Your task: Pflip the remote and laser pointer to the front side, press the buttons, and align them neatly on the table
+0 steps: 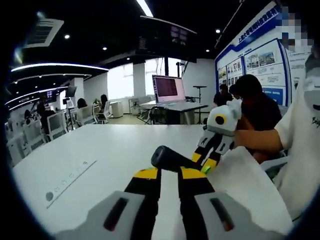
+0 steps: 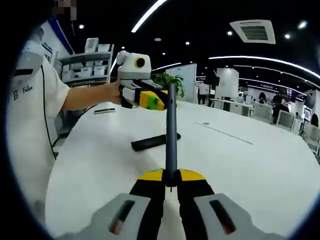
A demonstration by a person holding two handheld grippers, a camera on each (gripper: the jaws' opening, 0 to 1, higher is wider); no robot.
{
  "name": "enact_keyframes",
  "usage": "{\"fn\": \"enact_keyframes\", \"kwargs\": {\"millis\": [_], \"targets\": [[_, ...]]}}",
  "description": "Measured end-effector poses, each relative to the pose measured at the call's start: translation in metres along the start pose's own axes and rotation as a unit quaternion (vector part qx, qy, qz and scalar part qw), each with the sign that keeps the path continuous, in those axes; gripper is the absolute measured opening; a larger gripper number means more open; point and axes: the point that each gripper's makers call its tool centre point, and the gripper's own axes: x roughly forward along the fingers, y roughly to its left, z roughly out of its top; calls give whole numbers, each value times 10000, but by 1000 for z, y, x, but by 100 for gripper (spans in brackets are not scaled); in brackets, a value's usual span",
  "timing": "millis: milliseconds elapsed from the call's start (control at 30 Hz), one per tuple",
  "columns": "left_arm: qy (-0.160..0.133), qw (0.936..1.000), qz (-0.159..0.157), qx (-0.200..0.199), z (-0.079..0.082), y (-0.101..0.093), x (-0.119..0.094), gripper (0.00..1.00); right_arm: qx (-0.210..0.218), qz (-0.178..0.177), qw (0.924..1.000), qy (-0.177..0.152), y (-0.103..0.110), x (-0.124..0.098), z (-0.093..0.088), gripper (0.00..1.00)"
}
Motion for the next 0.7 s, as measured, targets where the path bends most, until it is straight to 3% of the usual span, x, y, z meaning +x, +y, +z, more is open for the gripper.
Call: {"fn": "enact_keyframes", "kwargs": {"millis": [267,367,500,567,700], "targets": [[-672,9941,-254,-807,18,-7,-2,16,283,91,9995,-93,12,7,5,12],[-911,9913,-274,-913,23,-8,-6,16,490,267,9982,-204,22,11,9,12],[-1031,9899,-224,-946,26,-10,-11,16,649,409,9967,-284,29,15,12,12],[-1184,9850,-381,-1192,31,-14,-14,17,754,534,9951,-359,35,17,15,12],[-1177,9839,-347,-1297,30,-12,-16,17,954,714,9922,-369,44,22,14,12]]}}
